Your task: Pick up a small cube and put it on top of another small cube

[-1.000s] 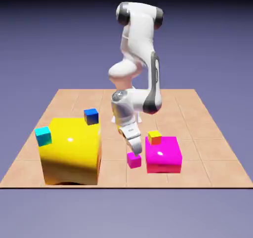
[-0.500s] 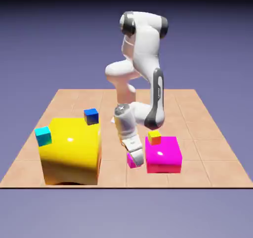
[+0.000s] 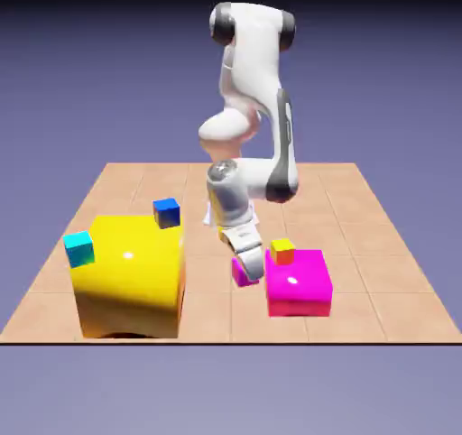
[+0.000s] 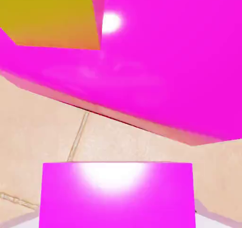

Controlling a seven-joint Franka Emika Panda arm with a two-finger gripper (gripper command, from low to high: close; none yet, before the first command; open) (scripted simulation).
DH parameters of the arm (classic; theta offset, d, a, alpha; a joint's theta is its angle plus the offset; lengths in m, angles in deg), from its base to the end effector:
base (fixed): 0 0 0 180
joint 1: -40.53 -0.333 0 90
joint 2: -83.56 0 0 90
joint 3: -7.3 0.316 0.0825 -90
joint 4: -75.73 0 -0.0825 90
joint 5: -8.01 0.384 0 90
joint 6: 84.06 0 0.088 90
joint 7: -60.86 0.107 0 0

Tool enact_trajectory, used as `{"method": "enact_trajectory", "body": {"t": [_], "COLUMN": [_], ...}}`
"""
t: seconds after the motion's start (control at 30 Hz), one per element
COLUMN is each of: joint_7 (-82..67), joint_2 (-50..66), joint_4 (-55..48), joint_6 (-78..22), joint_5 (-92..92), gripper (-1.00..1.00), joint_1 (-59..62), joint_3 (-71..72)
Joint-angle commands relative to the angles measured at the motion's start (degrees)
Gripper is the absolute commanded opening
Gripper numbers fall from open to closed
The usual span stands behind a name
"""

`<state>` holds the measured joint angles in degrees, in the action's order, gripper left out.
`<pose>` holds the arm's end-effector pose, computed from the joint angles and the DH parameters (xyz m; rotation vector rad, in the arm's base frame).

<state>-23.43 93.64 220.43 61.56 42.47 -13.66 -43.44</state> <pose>0.4509 0.0092 0.2274 -2.5864 -1.4492 -0.1084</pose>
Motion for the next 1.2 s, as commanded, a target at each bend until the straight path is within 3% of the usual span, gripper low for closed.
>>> {"method": "enact_trajectory", "body": {"t": [0.0,0.93,1.03,1.17], "joint_7": [2.45,72.23,71.43,66.43], "joint_2": [-0.21,-5.46,-4.81,1.77], "joint_4": [-1.15,-33.12,-32.86,-29.15], "joint_6": [-0.73,-23.3,-23.22,-15.55], "joint_5": [-0.68,-19.8,-18.97,-11.7], "gripper": [-1.0,-1.0,-1.0,-1.0], "joint_1": [1.42,43.74,45.56,47.0], "joint_3": [0.34,7.04,5.2,7.11]}}
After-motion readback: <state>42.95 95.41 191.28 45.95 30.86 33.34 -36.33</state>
